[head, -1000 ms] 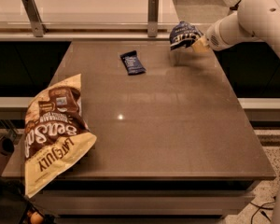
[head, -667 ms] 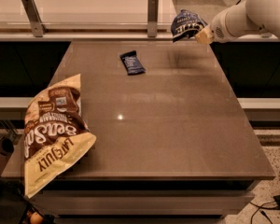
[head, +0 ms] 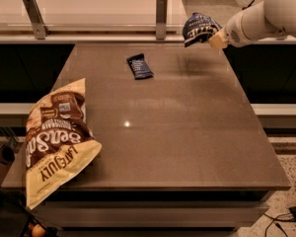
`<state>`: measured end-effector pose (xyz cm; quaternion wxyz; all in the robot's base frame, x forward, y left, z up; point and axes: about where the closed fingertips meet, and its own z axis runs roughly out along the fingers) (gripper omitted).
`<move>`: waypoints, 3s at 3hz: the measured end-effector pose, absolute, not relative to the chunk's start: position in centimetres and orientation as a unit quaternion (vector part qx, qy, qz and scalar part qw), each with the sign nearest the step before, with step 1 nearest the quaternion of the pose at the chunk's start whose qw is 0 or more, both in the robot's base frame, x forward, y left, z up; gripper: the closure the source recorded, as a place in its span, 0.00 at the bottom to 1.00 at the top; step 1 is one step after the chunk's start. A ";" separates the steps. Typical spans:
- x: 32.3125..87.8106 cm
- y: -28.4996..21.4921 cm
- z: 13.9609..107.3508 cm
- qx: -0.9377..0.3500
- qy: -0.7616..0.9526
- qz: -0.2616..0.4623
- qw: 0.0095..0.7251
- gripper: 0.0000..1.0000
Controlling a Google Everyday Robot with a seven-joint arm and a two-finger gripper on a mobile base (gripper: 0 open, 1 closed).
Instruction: Move blue chip bag near brown chip bag
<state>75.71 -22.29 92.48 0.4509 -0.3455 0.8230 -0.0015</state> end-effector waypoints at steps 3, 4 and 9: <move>65.2 -21.9 94.0 -0.344 0.831 -0.019 0.437 1.00; 61.7 -20.4 94.5 -0.363 0.824 -0.026 0.434 1.00; 51.4 -13.1 87.2 -0.481 0.773 -0.099 0.401 1.00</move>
Offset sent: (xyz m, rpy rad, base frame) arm -0.1165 -0.0077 0.0153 -0.0429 0.0214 -0.0554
